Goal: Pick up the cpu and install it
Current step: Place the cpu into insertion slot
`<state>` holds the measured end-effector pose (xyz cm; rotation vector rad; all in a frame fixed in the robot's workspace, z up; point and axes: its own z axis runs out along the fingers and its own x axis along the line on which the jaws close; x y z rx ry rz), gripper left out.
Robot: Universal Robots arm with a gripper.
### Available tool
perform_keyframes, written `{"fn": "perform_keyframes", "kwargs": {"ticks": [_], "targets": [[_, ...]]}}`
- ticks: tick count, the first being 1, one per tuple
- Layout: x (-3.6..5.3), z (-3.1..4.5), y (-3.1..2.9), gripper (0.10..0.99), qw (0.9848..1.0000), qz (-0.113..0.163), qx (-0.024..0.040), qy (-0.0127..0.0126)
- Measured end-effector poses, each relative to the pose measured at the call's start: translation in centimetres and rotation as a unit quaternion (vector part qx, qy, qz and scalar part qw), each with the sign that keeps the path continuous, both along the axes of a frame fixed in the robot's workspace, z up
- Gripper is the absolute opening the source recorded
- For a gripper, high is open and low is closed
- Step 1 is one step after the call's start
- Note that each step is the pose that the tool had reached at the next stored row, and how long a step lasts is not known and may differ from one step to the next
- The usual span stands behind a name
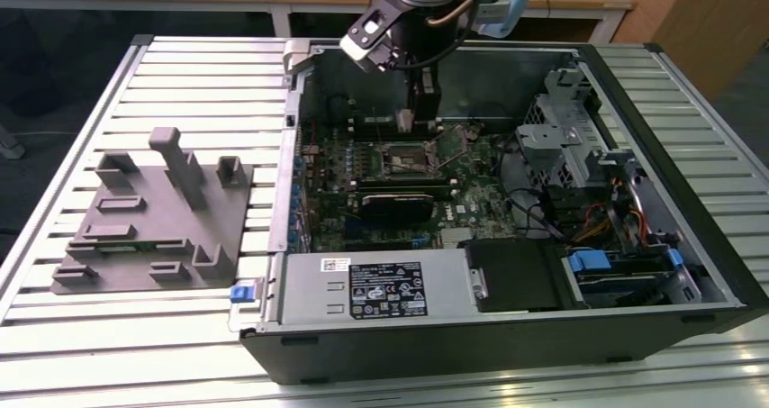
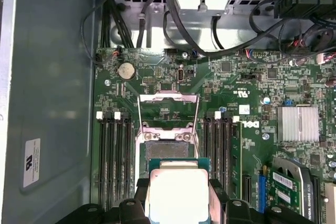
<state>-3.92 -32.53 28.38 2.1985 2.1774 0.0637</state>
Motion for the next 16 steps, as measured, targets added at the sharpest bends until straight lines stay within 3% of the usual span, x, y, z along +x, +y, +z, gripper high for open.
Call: {"fn": "perform_keyframes", "kwargs": {"ticks": [16], "targets": [[0.00,-1.73,0.01,0.533,1.0000,0.000,0.0000,0.0000]]}}
